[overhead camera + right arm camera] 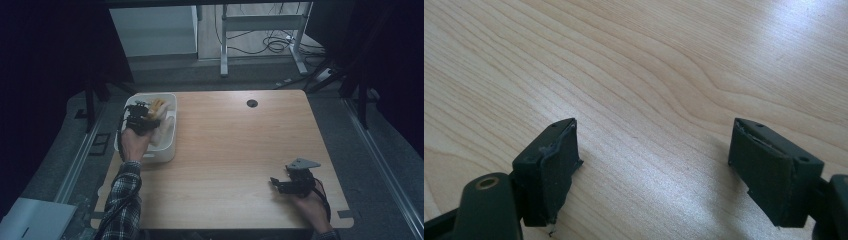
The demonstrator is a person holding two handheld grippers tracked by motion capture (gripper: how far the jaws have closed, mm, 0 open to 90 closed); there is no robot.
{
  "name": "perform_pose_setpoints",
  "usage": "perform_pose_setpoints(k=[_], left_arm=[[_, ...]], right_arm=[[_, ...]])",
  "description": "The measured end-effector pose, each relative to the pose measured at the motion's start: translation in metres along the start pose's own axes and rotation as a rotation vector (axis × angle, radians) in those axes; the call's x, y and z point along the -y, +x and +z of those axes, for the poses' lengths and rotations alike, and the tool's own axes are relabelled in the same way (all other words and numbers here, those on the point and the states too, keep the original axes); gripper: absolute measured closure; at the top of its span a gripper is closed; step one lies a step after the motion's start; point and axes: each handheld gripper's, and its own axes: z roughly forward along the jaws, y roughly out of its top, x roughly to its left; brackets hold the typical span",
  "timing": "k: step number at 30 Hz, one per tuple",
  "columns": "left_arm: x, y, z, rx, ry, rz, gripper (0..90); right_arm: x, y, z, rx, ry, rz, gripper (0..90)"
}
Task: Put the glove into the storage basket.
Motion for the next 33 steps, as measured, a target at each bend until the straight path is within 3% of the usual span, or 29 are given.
perform_pose_setpoints(k=[8, 12, 15, 19, 22, 25, 33], left_arm=[[-0.004, -0.014, 0.016, 0.006, 0.072, 0.025, 60.4], [-0.007, -0.016, 0.023, -0.011, 0.136, 0.039, 57.7], [-0.009, -0.018, 0.028, -0.020, 0.184, 0.043, 49.3], [-0.010, -0.020, 0.032, -0.058, 0.221, 0.065, 29.8], [-0.009, -0.020, 0.031, -0.060, 0.222, 0.066, 21.4], [-0.008, -0.017, 0.027, -0.044, 0.203, 0.055, 18.8], [-0.006, -0.012, 0.008, -0.014, 0.121, 0.036, 21.7]], right_arm=[[0.000, 0.000, 0.000, 0.000, 0.000, 0.000, 20.4], [0.000, 0.000, 0.000, 0.000, 0.000, 0.000, 20.4], [0.000, 0.000, 0.000, 0.000, 0.000, 0.000, 20.4], [0.000, 0.000, 0.000, 0.000, 0.000, 0.000, 20.4], [0.000, 0.000, 0.000, 0.000, 0.000, 0.000, 20.4], [0.000, 0.000, 0.000, 0.000, 0.000, 0.000, 20.4], [0.000, 0.000, 0.000, 0.000, 0.000, 0.000, 20.4]])
